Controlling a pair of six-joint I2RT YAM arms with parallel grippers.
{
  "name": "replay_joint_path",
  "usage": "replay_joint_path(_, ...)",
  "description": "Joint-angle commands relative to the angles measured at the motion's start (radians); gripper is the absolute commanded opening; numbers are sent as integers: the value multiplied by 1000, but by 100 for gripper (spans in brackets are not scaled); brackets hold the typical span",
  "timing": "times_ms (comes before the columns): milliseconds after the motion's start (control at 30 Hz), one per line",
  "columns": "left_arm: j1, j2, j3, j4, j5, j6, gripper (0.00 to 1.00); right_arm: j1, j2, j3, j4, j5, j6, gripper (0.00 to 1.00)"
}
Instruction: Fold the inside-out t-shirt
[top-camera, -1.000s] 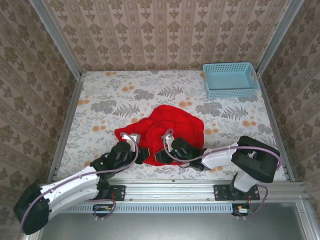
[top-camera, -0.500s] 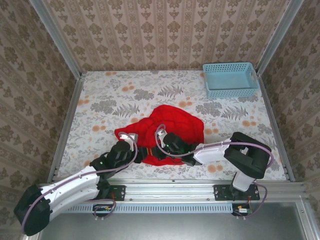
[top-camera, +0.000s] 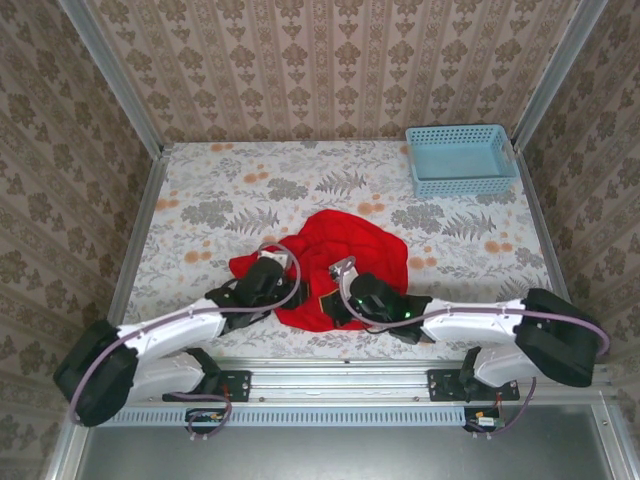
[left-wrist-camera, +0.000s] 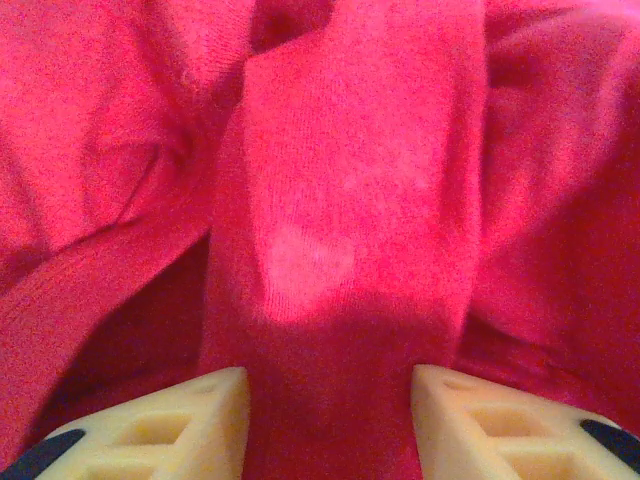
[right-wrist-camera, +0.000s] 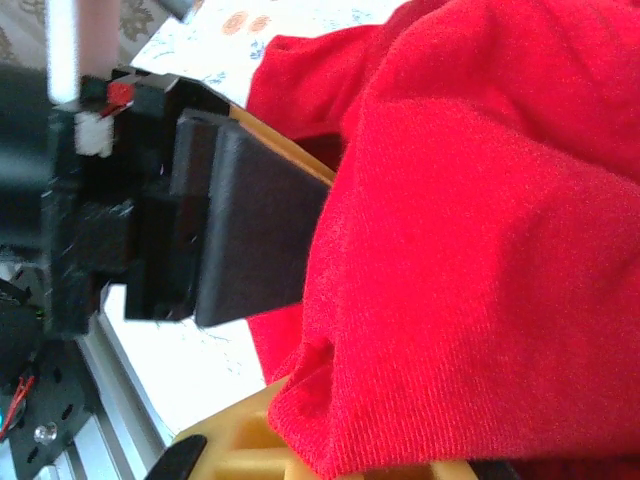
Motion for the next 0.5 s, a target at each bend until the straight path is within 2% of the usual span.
replay_joint_path(0, 8, 98, 79, -61, -46, 42, 46, 4, -104, -40, -113, 126, 8, 0)
replay_joint_path(133, 10, 187, 125, -126, -108, 49, 40, -1, -251, -68, -271, 224, 30, 1)
replay_joint_path(267, 11, 197, 122, -136, -136, 48, 34, -11, -362, -92, -390, 248, 54, 1)
replay_joint_path(467, 7, 192, 133, -149, -148, 58, 18, -15, -454, -54, -650, 352, 135, 0)
